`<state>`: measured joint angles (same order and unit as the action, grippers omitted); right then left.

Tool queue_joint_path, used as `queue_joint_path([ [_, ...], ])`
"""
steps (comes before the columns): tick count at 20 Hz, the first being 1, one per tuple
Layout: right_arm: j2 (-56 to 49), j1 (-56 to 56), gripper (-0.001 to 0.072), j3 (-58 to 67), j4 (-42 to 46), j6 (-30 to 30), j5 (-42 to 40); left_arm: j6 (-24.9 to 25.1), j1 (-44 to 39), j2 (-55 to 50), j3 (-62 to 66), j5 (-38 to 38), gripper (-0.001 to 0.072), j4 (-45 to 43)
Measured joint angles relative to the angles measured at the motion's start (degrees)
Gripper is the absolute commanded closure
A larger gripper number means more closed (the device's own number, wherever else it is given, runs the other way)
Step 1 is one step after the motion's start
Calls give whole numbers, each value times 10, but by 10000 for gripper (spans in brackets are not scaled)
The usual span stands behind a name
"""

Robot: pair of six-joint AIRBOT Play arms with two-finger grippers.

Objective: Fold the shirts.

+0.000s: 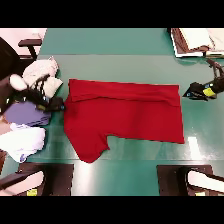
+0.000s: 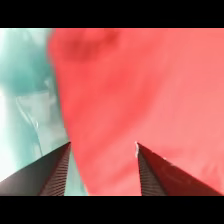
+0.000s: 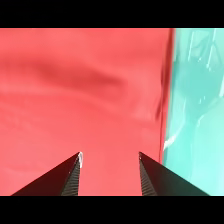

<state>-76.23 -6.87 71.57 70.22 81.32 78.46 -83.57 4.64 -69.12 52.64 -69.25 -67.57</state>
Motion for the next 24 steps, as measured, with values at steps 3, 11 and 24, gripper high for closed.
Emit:
queue_joint_path([
  [3, 66, -5, 298, -58, -1, 0, -24, -25, 0, 111, -146, 0, 225, 13],
  [11, 135, 20, 298, -112, -2, 0, -59, -26, 0, 205, -328, 67, 294, 146],
  [24, 149, -160, 238, -318, 27, -8, 4, 55, 0, 212, -306, 76, 678, 224],
])
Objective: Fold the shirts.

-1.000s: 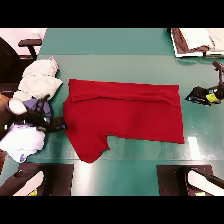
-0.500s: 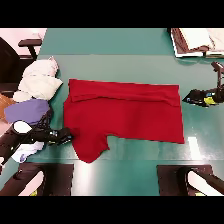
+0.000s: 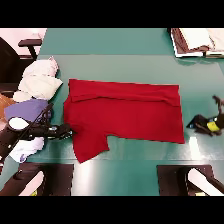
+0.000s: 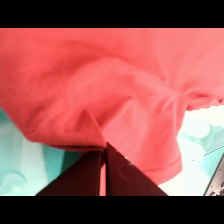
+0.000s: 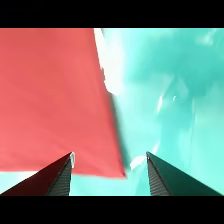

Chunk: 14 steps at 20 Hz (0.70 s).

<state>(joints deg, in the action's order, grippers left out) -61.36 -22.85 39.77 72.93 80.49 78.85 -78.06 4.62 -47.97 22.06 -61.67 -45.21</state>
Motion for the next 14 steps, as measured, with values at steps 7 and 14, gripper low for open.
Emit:
queue_joint_path([
  [7, -47, -15, 652, -83, -80, -25, -14, 4, 0, 0, 8, -4, 680, 0],
  [14, 25, 59, 699, -40, -24, -30, 8, -14, -2, 3, 46, -111, 680, -86],
])
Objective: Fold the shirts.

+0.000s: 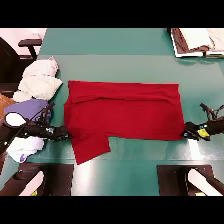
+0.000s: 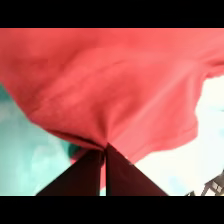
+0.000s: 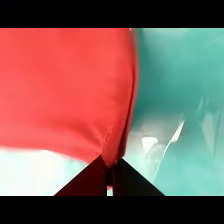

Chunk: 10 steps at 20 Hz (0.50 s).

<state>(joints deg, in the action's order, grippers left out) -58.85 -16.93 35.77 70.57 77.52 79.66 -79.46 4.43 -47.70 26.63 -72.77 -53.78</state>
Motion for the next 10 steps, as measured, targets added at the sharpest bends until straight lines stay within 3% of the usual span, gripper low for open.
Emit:
queue_joint_path([
  [5, 113, 10, 699, 15, 84, 1, 88, -24, -56, 0, 20, -37, 680, -26],
  [10, 149, 40, 699, 40, 107, 21, 102, -50, -99, 0, 119, 26, 680, -48],
])
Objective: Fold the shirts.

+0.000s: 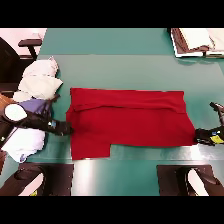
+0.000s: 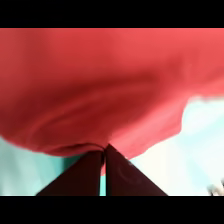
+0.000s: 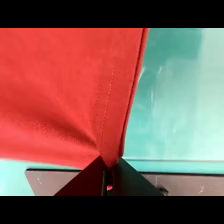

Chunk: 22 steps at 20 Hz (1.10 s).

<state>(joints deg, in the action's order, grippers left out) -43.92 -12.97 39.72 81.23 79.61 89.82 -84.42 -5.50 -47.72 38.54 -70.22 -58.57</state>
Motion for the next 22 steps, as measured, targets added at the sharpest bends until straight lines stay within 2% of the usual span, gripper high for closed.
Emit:
queue_joint_path([
  [6, -136, 55, 699, 137, -14, 22, -45, -9, -10, -40, 109, 127, 679, -55],
  [11, -292, 66, 699, 270, -33, 25, -77, -7, -12, -190, 194, 203, 678, -66],
  [16, -415, 68, 697, 377, -42, 26, -89, 4, -12, -341, 278, 236, 677, -63],
  [17, -434, 67, 642, 392, -51, 26, -91, 5, -12, -358, 288, 240, 672, -61],
  [19, -468, 60, 315, 420, -81, 22, -96, 7, -12, -380, 302, 253, 144, -60],
  [20, -483, 56, 292, 433, -104, 17, -99, 7, -11, -386, 308, 256, 102, -59],
  [21, -493, 52, 260, 443, -127, 12, -100, 7, -11, -391, 317, 256, 102, -59],
  [22, -500, 45, 259, 451, -149, 7, -102, 7, -12, -395, 327, 249, 102, -58],
])
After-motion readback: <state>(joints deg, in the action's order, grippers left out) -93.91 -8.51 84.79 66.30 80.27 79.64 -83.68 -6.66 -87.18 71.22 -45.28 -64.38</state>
